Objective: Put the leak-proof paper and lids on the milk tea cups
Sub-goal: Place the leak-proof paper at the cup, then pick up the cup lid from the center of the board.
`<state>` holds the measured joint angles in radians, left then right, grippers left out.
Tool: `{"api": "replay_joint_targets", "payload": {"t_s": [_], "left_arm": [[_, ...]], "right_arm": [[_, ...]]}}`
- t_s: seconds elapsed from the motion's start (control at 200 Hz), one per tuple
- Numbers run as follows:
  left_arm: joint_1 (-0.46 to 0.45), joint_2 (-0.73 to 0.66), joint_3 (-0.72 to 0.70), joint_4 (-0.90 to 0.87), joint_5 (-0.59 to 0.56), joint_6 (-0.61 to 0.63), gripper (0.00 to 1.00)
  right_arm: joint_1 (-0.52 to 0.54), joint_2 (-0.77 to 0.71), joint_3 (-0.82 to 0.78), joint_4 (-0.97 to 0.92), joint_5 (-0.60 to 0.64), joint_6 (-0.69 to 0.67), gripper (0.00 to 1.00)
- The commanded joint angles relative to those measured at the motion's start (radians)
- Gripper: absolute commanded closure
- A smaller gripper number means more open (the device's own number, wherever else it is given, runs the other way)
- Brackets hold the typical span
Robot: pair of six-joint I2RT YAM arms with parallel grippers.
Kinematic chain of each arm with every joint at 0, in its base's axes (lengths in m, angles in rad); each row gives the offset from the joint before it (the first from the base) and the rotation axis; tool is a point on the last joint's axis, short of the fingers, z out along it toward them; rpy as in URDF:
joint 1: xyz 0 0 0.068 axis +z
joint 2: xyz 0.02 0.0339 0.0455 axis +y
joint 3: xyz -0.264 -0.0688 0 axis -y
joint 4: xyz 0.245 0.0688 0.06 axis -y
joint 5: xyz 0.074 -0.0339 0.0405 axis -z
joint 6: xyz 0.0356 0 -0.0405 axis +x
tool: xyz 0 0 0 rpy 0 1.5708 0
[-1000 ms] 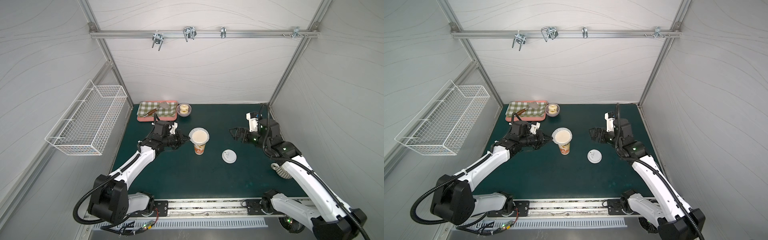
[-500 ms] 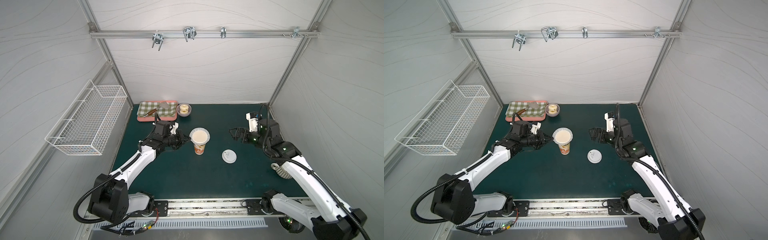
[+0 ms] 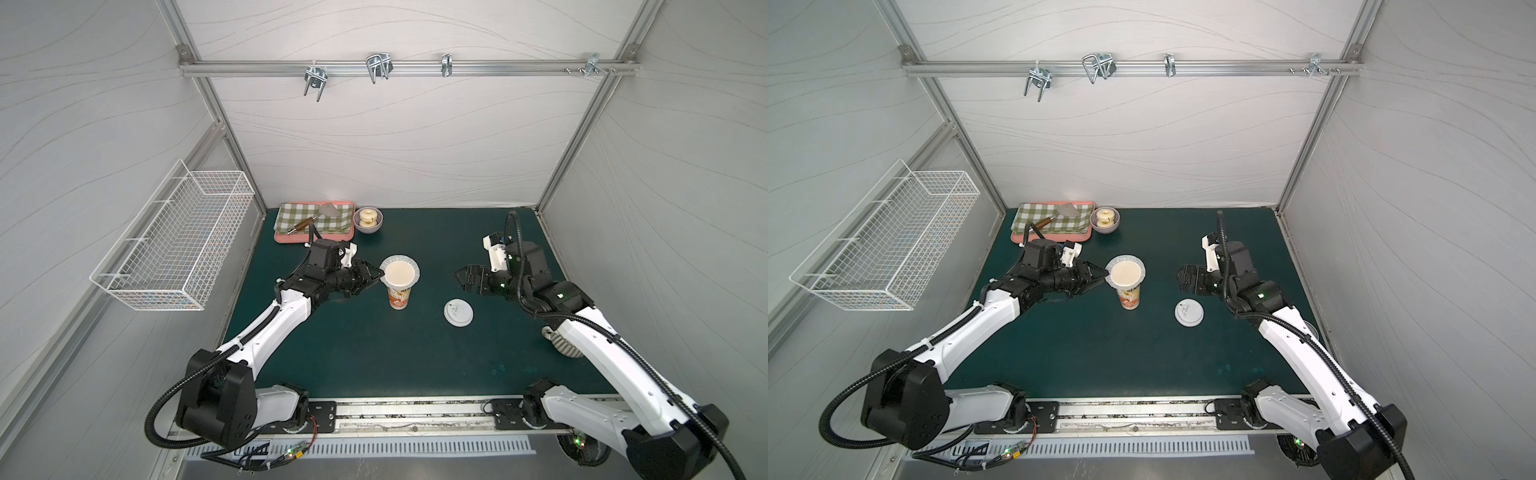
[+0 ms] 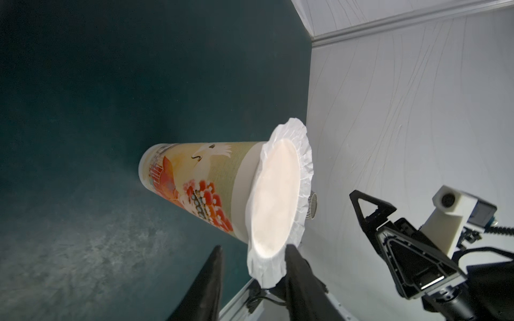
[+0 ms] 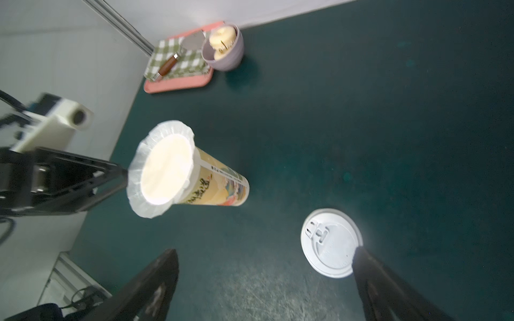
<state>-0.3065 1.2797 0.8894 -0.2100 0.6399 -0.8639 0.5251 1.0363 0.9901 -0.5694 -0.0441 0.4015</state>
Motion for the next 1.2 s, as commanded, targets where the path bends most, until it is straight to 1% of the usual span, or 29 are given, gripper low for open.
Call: {"api": "replay_joint_targets", "payload": {"t_s": [0.0, 0.11, 0.16, 0.17, 0.195, 0.2, 0.21, 0.215, 0.23, 0.38, 0.495, 0.61, 0.865, 1.196], "left_arm": [[0.013, -0.036, 0.065, -0.031, 0.001, 0.028, 0.52], [0.031, -0.059, 0.096, -0.092, -0.008, 0.055, 0.31], [0.038, -0.071, 0.117, -0.132, -0.021, 0.073, 0.26], [0.039, -0.075, 0.123, -0.141, -0.024, 0.078, 0.24], [0.043, -0.081, 0.136, -0.164, -0.034, 0.09, 0.21], [0.044, -0.082, 0.138, -0.169, -0.035, 0.091, 0.18], [0.045, -0.085, 0.142, -0.177, -0.039, 0.096, 0.07], [0.045, -0.086, 0.145, -0.181, -0.04, 0.097, 0.03], [0.047, -0.092, 0.151, -0.193, -0.047, 0.104, 0.01], [0.053, -0.13, 0.215, -0.289, -0.096, 0.157, 0.0], [0.053, -0.146, 0.243, -0.335, -0.106, 0.176, 0.0], [0.053, -0.165, 0.24, -0.339, -0.108, 0.175, 0.0], [0.053, -0.172, 0.237, -0.354, -0.124, 0.178, 0.0], [0.053, -0.169, 0.24, -0.358, -0.128, 0.186, 0.0]], "right_arm": [[0.039, 0.033, -0.042, -0.087, 0.119, -0.007, 0.01], [0.066, 0.073, -0.085, -0.08, 0.173, 0.008, 0.01], [0.073, 0.099, -0.102, -0.071, 0.184, 0.016, 0.01], [0.074, 0.103, -0.104, -0.067, 0.184, 0.016, 0.01], [0.078, 0.117, -0.115, -0.057, 0.184, 0.017, 0.01], [0.079, 0.119, -0.117, -0.055, 0.184, 0.017, 0.01], [0.08, 0.123, -0.119, -0.051, 0.187, 0.018, 0.01], [0.081, 0.126, -0.122, -0.048, 0.187, 0.019, 0.01], [0.085, 0.134, -0.128, -0.042, 0.192, 0.023, 0.01], [0.106, 0.225, -0.167, 0.025, 0.218, 0.066, 0.01], [0.11, 0.299, -0.18, 0.078, 0.221, 0.085, 0.04], [0.11, 0.371, -0.17, 0.101, 0.237, 0.101, 0.06], [0.108, 0.484, -0.148, 0.142, 0.284, 0.087, 0.1], [0.108, 0.548, -0.129, 0.169, 0.291, 0.068, 0.14]]}}
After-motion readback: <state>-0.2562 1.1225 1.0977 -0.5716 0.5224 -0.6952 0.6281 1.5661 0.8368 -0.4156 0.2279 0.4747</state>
